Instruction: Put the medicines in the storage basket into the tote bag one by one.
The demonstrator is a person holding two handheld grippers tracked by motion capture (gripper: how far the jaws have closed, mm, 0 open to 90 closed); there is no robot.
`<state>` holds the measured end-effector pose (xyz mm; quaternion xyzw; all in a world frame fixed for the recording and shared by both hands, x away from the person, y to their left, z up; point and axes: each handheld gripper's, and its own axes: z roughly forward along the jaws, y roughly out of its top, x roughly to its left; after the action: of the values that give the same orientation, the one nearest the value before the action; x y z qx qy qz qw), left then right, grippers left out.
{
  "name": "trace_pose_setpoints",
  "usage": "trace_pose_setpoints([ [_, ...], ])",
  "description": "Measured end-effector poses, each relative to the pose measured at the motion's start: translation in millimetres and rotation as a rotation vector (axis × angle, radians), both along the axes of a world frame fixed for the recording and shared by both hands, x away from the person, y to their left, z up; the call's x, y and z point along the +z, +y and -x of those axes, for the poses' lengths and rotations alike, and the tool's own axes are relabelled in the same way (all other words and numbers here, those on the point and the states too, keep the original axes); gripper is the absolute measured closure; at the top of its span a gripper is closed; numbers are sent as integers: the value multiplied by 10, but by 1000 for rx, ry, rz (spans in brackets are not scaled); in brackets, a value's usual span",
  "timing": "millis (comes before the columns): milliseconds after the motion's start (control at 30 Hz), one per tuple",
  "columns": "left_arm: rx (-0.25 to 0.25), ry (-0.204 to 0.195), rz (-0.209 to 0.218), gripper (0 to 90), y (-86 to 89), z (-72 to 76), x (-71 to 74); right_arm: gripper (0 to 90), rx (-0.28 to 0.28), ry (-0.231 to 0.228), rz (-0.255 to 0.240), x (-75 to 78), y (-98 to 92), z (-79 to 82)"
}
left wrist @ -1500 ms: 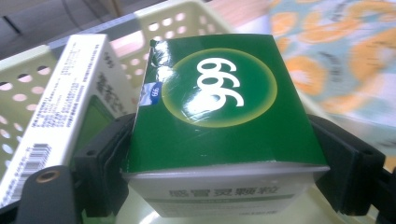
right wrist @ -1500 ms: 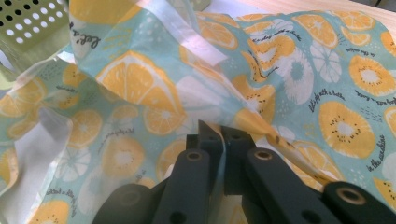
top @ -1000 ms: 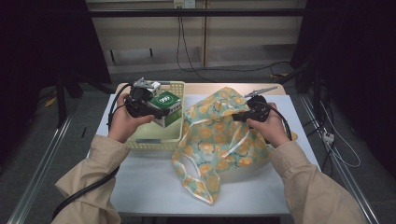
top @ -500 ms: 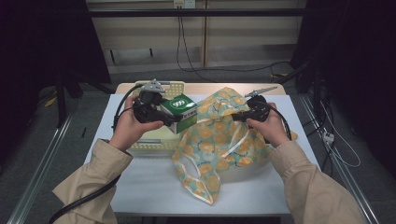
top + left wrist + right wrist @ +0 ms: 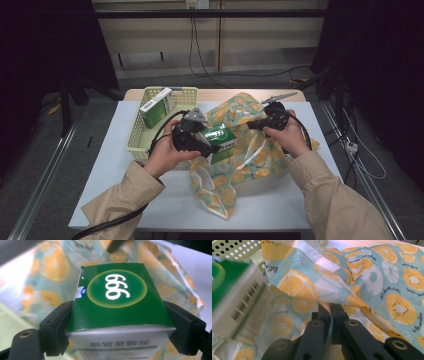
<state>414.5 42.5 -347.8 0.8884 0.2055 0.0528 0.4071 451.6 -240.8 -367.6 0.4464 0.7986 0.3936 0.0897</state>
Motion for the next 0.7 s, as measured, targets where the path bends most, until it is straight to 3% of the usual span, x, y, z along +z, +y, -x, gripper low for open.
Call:
trace_pose_setpoints([
  [267, -29, 3, -7, 162, -258, 30, -148, 899, -1, -10, 0, 19, -13, -4],
  [567, 34, -9, -27, 162, -423, -55, -406, 899, 1, -8, 1, 22, 13, 10],
  [700, 78, -10, 0, 161, -447, -131, -454, 899, 1, -11, -3, 34, 9, 15],
])
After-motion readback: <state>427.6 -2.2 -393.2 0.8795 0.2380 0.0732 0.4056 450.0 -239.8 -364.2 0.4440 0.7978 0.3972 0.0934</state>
